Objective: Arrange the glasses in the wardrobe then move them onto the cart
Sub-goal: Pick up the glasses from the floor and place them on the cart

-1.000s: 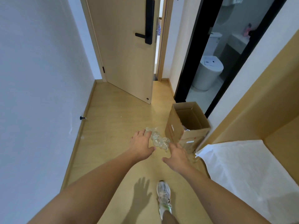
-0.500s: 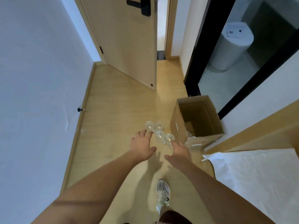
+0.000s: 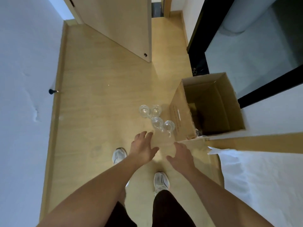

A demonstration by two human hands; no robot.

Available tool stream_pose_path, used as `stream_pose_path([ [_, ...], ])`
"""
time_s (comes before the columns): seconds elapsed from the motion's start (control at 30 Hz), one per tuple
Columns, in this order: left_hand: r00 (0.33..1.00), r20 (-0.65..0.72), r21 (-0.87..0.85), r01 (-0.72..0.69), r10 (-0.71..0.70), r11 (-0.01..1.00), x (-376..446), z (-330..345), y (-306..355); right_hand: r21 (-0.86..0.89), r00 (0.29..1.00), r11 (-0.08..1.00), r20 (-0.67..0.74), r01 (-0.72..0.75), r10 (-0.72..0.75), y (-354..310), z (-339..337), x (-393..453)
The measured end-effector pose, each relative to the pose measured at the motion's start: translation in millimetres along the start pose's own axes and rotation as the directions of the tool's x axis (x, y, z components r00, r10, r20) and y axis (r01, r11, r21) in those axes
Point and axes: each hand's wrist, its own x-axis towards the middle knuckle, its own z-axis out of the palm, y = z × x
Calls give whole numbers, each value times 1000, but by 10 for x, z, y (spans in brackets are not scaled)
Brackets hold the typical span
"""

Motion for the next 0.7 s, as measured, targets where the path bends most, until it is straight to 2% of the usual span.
stream_pose_path([
  [0.33,998,65,-19,-24,26,1000,1893,1506,-779,119,995,989,-41,-90,95,476,1200,2209],
  [0.57,993,101,42,-67,62,997,2809,2461,-1158,262,974,957,-149,-126,169,857,1922,3146],
  [0.7,995,52,43,-90,88,995,3138,2895,-1274,324,963,942,-215,-84,160,1016,2162,3494],
])
